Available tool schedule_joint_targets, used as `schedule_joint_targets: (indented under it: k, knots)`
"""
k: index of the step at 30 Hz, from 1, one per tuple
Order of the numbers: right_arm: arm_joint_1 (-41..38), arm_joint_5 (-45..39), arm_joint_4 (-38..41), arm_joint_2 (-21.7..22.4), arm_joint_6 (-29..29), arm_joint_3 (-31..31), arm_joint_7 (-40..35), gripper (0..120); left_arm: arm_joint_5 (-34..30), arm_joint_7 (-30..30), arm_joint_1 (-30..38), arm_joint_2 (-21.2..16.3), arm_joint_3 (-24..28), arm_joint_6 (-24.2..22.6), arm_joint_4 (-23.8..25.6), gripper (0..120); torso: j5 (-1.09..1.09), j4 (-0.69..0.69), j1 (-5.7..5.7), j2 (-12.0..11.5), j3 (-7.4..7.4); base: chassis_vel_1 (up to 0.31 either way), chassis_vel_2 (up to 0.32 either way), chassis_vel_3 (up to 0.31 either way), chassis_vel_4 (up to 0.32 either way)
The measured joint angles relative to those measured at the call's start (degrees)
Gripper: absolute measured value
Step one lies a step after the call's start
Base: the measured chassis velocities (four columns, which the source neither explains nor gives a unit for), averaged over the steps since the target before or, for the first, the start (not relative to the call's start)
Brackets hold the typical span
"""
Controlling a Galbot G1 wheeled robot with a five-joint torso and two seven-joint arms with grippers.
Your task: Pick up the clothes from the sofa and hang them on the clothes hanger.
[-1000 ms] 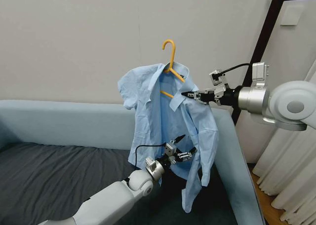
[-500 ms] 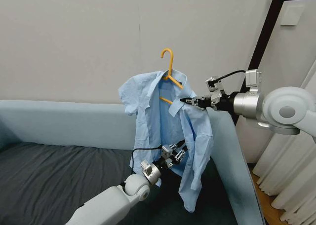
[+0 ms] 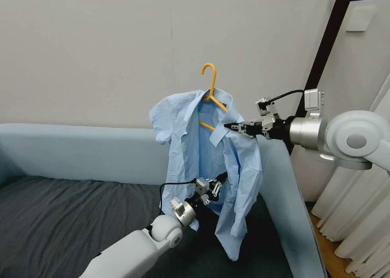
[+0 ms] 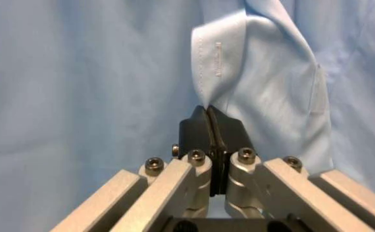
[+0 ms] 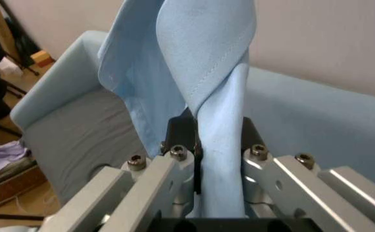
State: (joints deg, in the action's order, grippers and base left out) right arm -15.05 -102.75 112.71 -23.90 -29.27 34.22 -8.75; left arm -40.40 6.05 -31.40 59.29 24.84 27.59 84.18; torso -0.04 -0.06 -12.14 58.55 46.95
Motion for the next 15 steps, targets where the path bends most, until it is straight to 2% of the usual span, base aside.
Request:
schedule_joint_targets:
  k: [1,4,5,8,15]
  knots:
    - [0.0,0.0,0.0,0.0,0.0,0.0,0.0,7,0.0,0.0,0.0,0.0,0.0,0.0,0.0,0,0.0,0.0,0.0,0.0,0.0,0.0,0.0,0.0,0.0]
    - [1.5,1.2,-0.5,0.7,0.0,-1.0,0.8,7,1.9,-2.7,-0.9,-3.8,-2.4,-1.1,3.2,0,0.0,0.0,0.0,0.0,0.0,0.0,0.0,0.0,0.0]
    - [1.5,1.2,-0.5,0.7,0.0,-1.0,0.8,7,1.9,-2.7,-0.9,-3.8,-2.4,-1.1,3.2,0,0.0,0.0,0.0,0.0,0.0,0.0,0.0,0.0,0.0]
    - [1.9,2.5,-1.3,1.1,0.0,-1.5,1.5,7,3.8,-6.0,-1.4,-6.7,-5.7,-2.7,6.7,0,-0.01,0.0,0.0,0.0,0.0,0.0,0.0,0.0,0.0]
    - [0.7,3.0,-1.1,0.8,-0.2,-0.9,1.8,7,7.1,-10.2,-3.9,-9.2,-11.1,-5.3,10.7,0,-0.01,0.0,0.0,0.0,0.01,0.0,0.0,0.0,0.0]
